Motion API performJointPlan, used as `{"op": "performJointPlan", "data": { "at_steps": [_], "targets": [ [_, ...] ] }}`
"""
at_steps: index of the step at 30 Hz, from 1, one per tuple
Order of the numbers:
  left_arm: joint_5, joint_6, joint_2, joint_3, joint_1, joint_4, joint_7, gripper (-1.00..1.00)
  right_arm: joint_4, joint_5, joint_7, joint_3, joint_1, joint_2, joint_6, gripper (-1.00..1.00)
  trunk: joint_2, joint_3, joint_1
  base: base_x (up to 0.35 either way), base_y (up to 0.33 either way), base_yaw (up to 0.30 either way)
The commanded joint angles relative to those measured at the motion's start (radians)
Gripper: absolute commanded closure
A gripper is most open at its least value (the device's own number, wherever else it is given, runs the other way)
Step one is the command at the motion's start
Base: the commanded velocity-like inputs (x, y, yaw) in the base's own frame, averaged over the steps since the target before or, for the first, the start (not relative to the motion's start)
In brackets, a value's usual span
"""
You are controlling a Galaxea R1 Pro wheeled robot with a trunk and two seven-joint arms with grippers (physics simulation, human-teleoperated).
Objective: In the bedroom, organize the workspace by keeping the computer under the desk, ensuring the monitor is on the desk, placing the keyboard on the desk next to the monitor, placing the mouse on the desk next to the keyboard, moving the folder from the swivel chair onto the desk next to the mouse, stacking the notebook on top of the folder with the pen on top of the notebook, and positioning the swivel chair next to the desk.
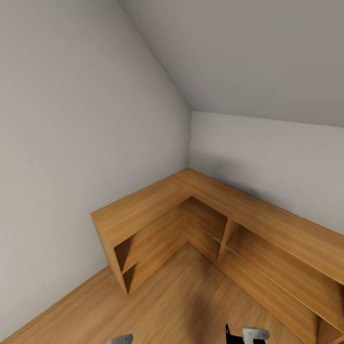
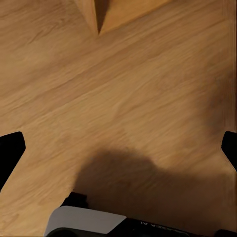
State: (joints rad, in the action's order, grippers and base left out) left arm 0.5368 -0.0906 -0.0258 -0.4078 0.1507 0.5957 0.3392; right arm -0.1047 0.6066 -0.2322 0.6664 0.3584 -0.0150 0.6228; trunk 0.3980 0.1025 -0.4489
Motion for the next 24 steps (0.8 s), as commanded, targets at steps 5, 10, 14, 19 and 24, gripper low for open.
{"op": "performJointPlan", "data": {
  "at_steps": [5,10,14,19,24],
  "targets": [
    [0.011,-0.006,0.001,-0.008,0.001,0.000,0.007,-1.00,-0.001,0.001,-0.009,0.009,0.001,0.000,0.000,-1.00,0.002,0.002,-0.001,0.262,0.007,-0.300],
    [0.010,-0.007,0.001,-0.008,0.001,0.000,0.007,-1.00,-0.001,0.001,-0.009,0.009,0.001,0.000,0.000,-1.00,0.002,0.002,-0.001,0.289,0.045,-0.300],
    [0.010,-0.007,0.001,-0.008,0.001,0.000,0.007,-1.00,-0.001,0.001,-0.009,0.009,0.001,0.000,0.000,-1.00,0.002,0.002,-0.001,0.319,0.069,-0.300],
    [0.011,-0.008,0.001,-0.007,0.002,0.000,0.007,-1.00,-0.001,0.001,-0.009,0.009,0.001,0.000,0.000,-1.00,0.002,0.002,-0.001,0.201,0.031,-0.300],
    [0.011,-0.008,0.001,-0.006,0.002,0.000,0.007,-1.00,-0.001,0.002,-0.009,0.008,0.001,0.000,0.000,-1.00,0.002,0.002,-0.001,0.051,0.007,-0.300]
  ]
}}
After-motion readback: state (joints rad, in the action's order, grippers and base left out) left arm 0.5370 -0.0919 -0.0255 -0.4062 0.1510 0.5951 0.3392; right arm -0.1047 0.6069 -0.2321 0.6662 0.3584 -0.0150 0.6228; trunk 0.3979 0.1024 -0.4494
